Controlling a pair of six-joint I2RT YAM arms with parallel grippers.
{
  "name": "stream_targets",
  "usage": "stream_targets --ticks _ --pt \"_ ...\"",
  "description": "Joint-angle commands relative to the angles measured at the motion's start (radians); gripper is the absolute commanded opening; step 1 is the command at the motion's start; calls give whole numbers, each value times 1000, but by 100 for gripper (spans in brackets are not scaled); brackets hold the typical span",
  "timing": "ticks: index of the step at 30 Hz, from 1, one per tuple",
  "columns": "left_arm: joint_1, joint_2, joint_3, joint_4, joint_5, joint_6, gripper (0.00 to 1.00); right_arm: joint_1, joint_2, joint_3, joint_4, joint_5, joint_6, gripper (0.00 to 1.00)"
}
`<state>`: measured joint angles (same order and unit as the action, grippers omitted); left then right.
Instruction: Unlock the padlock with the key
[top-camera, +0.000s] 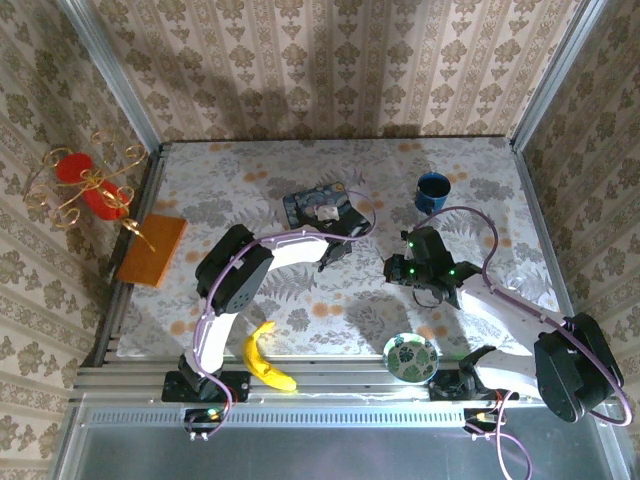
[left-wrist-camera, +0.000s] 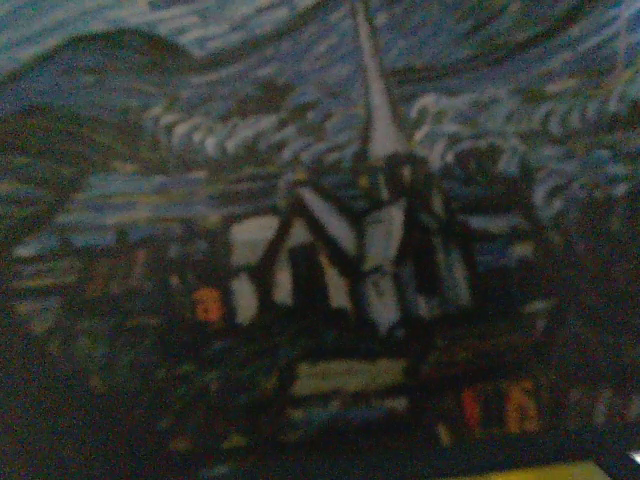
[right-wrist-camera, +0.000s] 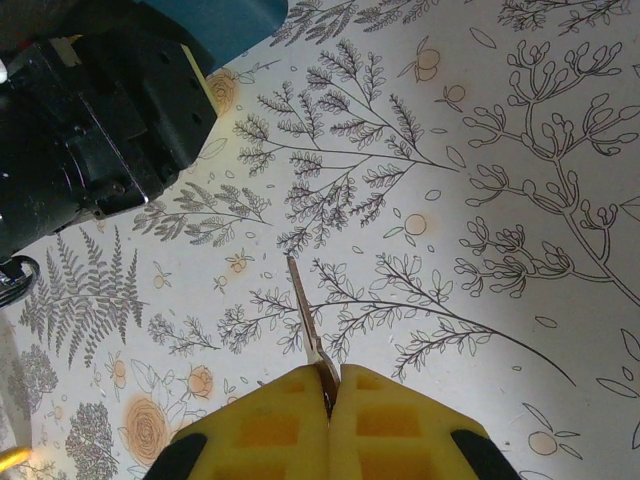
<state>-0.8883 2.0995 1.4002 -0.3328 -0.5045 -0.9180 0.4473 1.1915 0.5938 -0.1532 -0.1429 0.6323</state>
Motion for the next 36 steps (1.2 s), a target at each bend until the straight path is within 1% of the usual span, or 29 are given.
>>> stream_targets --ticks 1,4,6,10,15,19,22,28,36 --pt "5 -9 -13 5 12 16 31 -5 3 11 30 -18 16 0" --pt "3 -28 -21 0 28 16 22 -5 3 6 32 -18 16 0" --pt "2 -45 -27 -7 47 12 14 -5 6 2 34 -18 14 0" --pt "2 -82 -44 -32 121 -38 0 -5 25 -33 98 -53 15 0" --pt "2 -139 -79 -10 217 -123 0 -1 59 -118 310 -119 0 0" --pt "2 -179 -106 43 269 -156 0 5 113 -167 453 -164 -47 0" --pt "6 -201 -126 87 307 -173 0 7 171 -188 551 -210 -52 0" --pt "14 -217 -146 136 359 -199 0 11 279 -181 676 -248 -54 0" --pt "22 -211 -161 169 399 -220 0 22 387 -162 799 -244 -48 0"
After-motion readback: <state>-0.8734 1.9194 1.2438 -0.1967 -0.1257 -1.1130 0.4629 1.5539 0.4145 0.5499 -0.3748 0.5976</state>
